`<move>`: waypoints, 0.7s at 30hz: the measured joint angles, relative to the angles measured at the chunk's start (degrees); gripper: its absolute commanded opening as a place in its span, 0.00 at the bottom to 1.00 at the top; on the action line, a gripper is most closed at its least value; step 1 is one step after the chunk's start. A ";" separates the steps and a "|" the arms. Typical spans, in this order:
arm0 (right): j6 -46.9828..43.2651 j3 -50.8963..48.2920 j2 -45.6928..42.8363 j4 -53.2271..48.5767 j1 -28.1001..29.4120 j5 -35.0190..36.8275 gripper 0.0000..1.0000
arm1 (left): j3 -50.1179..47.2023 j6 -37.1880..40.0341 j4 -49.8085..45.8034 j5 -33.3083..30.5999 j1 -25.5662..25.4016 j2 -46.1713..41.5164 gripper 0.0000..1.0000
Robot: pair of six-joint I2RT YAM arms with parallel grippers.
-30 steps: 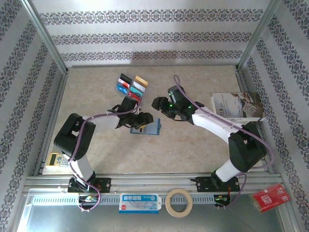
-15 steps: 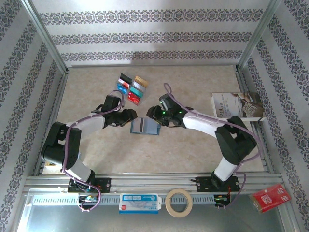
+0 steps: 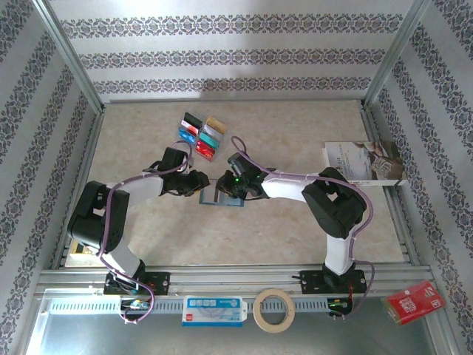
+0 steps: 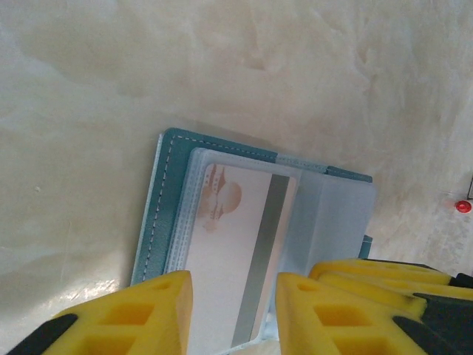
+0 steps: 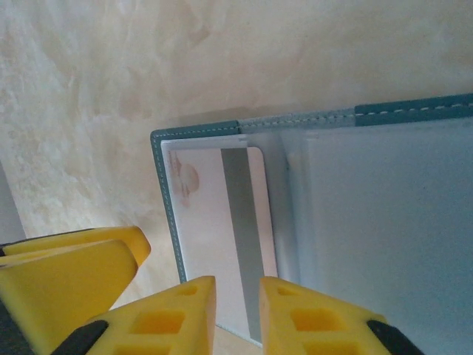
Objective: Take the credit cards out of the card holder
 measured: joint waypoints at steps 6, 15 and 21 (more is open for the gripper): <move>0.02 0.46 1.44 1.25 -0.11 -0.44 0.20 | 0.59 -0.04 -0.04 0.72 0.00 0.70 0.29; 0.20 0.46 2.56 2.27 -0.26 -1.27 0.18 | 0.74 -0.07 -0.04 1.31 0.00 2.67 0.26; 0.20 0.46 2.75 2.56 -0.37 -1.55 0.18 | 0.74 -0.07 -0.02 1.31 0.00 3.30 0.25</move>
